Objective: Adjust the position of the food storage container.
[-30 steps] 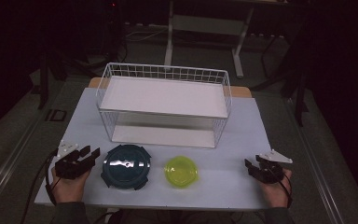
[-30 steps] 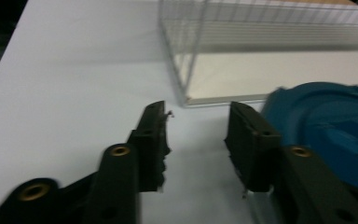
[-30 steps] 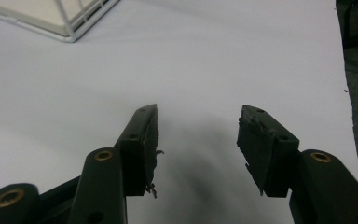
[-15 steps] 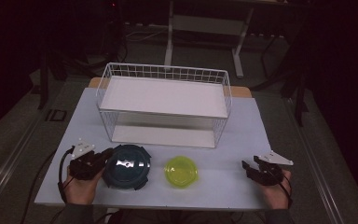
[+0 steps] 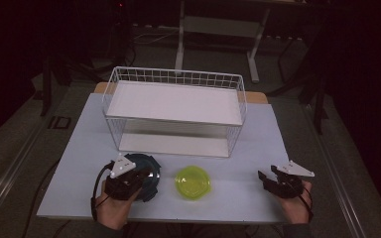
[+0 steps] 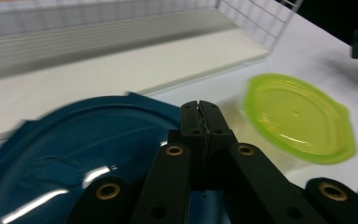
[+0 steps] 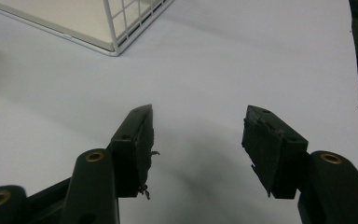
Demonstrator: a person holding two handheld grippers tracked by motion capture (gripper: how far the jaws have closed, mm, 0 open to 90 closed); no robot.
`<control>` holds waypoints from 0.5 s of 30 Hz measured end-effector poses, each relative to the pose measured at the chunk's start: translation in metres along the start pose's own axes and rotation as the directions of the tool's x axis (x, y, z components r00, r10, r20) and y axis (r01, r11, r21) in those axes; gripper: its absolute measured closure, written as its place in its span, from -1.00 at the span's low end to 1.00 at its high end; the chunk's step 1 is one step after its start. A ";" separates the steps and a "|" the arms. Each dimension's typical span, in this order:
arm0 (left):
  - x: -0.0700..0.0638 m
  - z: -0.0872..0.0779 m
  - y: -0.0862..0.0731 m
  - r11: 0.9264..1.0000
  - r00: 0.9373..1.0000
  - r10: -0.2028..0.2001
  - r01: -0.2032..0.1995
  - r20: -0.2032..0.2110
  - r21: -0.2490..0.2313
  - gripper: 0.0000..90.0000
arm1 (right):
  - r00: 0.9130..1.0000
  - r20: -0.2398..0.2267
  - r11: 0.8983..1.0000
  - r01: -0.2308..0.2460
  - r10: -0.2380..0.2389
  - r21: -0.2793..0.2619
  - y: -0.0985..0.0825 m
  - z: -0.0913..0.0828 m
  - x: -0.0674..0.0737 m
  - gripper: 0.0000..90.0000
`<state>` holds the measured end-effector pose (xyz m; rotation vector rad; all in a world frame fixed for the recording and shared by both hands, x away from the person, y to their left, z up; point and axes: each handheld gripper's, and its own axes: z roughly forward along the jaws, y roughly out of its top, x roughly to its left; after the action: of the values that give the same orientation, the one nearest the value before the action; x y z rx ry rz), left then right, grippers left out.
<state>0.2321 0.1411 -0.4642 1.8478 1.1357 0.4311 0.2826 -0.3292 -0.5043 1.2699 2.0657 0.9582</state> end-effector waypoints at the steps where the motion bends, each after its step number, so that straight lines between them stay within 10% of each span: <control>1: -0.004 0.002 -0.001 1.000 1.000 0.003 -0.003 0.007 0.000 1.00 | 1.000 0.000 1.000 0.000 0.000 0.000 0.000 0.000 0.000 -0.05; 15: -0.046 0.038 -0.012 0.995 0.996 0.075 -0.078 0.041 0.068 1.00 | 1.000 -0.010 1.000 0.002 -0.002 -0.016 0.000 -0.002 0.002 -0.05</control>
<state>0.2279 0.0848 -0.4873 1.9574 1.0689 0.4021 0.2807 -0.3277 -0.5031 1.2570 2.0621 0.9806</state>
